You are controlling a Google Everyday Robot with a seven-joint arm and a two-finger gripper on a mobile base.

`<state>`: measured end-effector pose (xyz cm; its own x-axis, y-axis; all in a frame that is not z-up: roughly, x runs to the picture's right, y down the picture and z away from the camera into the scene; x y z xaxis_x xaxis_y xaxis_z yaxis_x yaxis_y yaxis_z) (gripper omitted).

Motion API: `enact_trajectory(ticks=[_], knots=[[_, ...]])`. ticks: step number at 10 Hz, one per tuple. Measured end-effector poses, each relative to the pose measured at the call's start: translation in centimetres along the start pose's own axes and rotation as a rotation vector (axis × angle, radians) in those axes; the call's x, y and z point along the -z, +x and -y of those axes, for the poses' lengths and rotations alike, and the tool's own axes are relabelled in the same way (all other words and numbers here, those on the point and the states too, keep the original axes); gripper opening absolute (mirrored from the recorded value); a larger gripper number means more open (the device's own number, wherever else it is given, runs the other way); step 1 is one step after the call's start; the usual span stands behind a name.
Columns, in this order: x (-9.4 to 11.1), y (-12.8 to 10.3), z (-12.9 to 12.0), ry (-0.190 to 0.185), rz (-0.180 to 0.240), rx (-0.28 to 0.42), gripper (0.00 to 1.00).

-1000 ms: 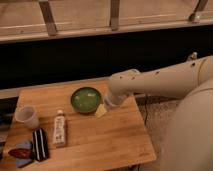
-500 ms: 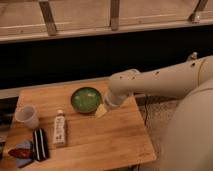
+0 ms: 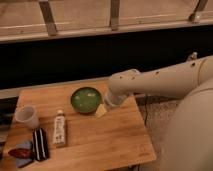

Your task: Pick up the ceramic cup

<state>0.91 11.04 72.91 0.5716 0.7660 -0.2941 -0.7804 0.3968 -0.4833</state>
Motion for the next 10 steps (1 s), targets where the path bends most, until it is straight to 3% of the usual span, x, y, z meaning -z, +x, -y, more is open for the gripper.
enact_trajectory(ticks=[7, 10], knots=[[0.0, 0.0, 0.0, -0.001, 0.001, -0.002, 0.7], [0.2, -2.0, -0.2, -0.036, 0.027, 0.047, 0.7]])
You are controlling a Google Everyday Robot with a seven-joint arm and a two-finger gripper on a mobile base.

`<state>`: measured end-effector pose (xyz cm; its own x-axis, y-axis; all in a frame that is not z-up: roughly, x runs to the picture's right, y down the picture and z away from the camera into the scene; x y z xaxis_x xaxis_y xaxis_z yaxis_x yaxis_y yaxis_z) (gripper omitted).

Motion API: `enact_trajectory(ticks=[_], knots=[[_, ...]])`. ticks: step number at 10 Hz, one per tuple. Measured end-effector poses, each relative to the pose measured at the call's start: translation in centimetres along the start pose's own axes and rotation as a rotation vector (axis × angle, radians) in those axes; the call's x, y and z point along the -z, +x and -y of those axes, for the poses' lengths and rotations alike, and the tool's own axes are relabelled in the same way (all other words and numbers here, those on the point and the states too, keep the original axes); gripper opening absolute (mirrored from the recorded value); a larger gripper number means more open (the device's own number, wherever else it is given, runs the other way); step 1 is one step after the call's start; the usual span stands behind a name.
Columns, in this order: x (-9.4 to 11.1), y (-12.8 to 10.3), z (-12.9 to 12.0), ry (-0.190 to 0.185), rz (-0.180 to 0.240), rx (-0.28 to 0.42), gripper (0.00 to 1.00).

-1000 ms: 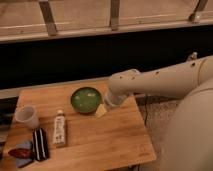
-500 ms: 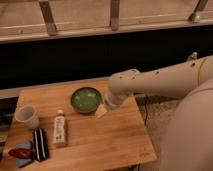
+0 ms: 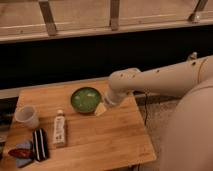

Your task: Pick up the ceramic cup

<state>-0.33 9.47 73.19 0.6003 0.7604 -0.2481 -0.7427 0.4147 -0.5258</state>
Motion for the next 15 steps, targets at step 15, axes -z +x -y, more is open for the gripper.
enact_trajectory(ticks=[15], knots=[[-0.7, -14.0, -12.3, -0.295, 0.089, 0.406, 0.7]])
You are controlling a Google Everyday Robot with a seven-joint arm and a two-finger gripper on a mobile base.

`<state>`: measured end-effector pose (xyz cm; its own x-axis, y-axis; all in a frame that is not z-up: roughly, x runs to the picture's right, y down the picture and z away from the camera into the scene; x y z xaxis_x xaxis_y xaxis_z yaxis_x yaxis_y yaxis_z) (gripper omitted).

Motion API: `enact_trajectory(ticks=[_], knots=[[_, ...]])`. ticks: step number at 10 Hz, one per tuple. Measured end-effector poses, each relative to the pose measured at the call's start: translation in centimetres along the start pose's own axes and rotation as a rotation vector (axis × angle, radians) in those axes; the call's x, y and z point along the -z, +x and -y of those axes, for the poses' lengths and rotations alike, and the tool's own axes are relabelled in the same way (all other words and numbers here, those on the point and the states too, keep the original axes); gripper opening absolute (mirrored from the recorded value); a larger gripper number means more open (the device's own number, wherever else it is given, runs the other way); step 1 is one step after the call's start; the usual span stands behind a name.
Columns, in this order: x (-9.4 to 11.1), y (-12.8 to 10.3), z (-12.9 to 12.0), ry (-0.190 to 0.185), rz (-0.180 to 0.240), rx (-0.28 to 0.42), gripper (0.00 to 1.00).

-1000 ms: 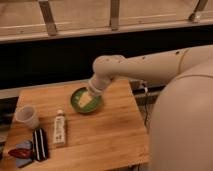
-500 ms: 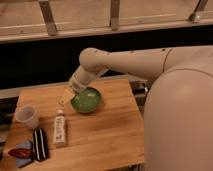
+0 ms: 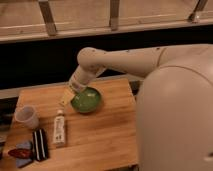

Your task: Pick up the ceramic cup

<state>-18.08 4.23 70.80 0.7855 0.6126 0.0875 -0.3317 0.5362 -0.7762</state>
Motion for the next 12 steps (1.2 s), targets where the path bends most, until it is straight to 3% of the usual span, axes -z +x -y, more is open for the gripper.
enact_trajectory(ticks=[3, 7, 8, 10, 12], knots=[[-2.8, 0.6, 1.4, -0.013, -0.06, -0.027, 0.7], [-2.1, 0.7, 2.3, -0.014, -0.028, -0.051, 0.7], [-1.9, 0.4, 2.3, -0.002, -0.03, -0.052, 0.7], [-2.0, -0.9, 2.5, 0.068, -0.103, -0.044, 0.7], [-2.7, -2.7, 2.8, 0.099, -0.158, -0.026, 0.7]])
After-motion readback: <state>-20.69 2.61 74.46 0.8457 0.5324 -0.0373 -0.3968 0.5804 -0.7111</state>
